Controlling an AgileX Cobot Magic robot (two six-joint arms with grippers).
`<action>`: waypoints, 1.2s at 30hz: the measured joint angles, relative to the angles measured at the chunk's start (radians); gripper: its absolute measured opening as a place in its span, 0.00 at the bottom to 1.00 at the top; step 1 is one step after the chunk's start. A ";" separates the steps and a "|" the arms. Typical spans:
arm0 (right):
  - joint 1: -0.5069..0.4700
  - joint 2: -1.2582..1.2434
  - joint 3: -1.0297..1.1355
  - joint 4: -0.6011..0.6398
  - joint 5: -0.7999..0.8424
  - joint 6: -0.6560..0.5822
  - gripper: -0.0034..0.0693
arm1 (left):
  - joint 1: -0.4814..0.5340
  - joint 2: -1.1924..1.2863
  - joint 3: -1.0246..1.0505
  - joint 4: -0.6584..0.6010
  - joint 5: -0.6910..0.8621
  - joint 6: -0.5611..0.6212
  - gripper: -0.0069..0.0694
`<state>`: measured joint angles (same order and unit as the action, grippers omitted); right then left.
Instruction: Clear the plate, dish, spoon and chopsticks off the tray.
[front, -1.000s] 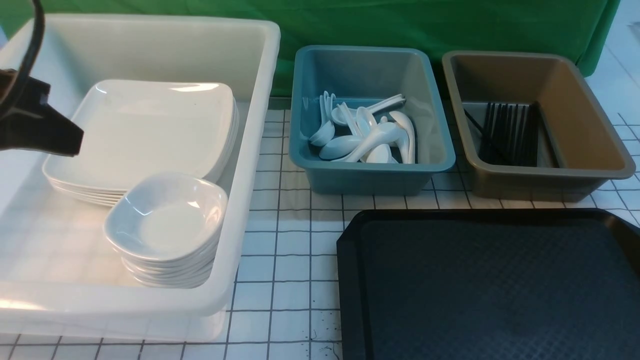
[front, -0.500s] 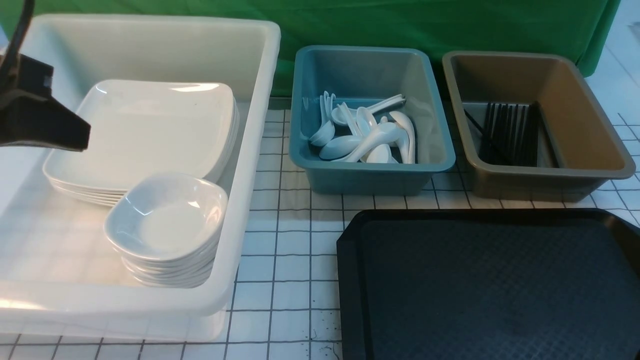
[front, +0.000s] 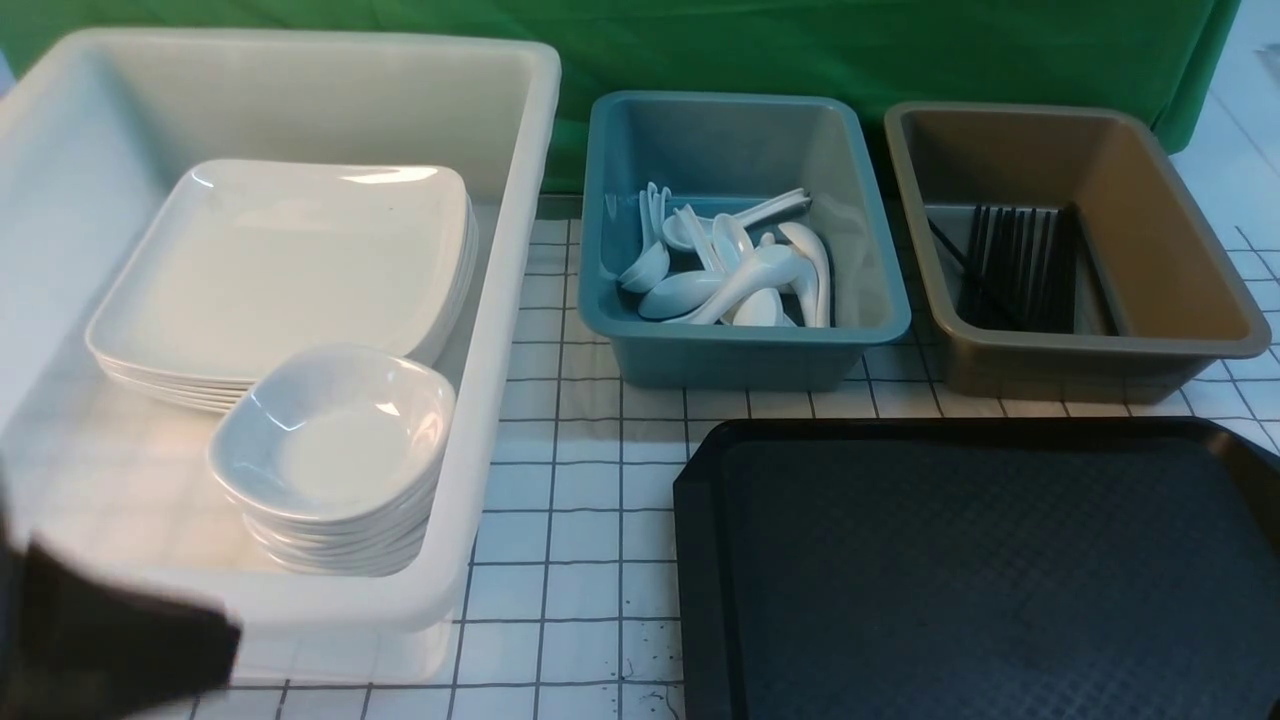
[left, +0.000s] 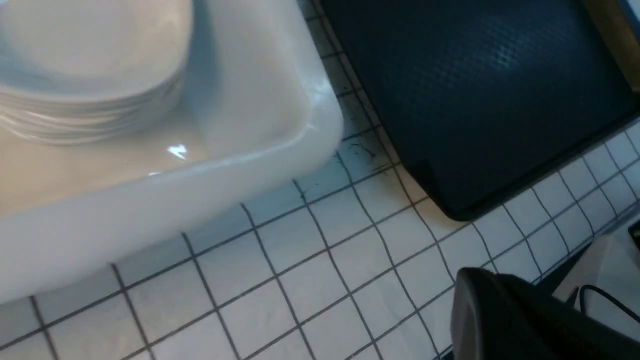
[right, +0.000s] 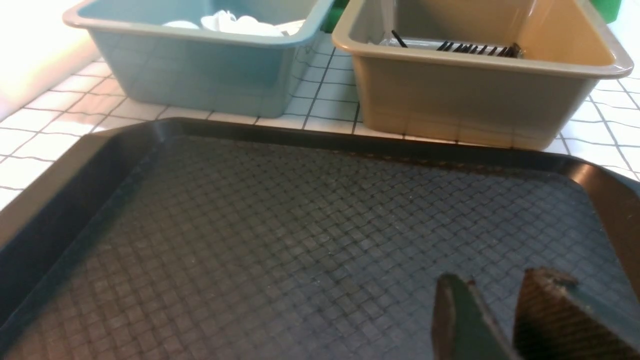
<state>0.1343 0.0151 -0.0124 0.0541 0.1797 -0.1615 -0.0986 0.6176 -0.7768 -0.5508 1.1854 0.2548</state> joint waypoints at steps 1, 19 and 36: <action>0.000 0.000 0.000 -0.001 0.000 0.000 0.37 | -0.003 -0.044 0.026 -0.015 -0.027 0.012 0.10; 0.000 0.000 0.000 -0.002 0.000 0.000 0.38 | -0.005 -0.519 0.337 0.014 -0.725 0.148 0.10; 0.000 0.000 0.000 -0.002 0.000 0.000 0.38 | 0.029 -0.611 0.682 0.536 -0.984 -0.246 0.10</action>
<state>0.1343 0.0151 -0.0124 0.0521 0.1797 -0.1615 -0.0700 0.0070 -0.0953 -0.0146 0.2017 0.0087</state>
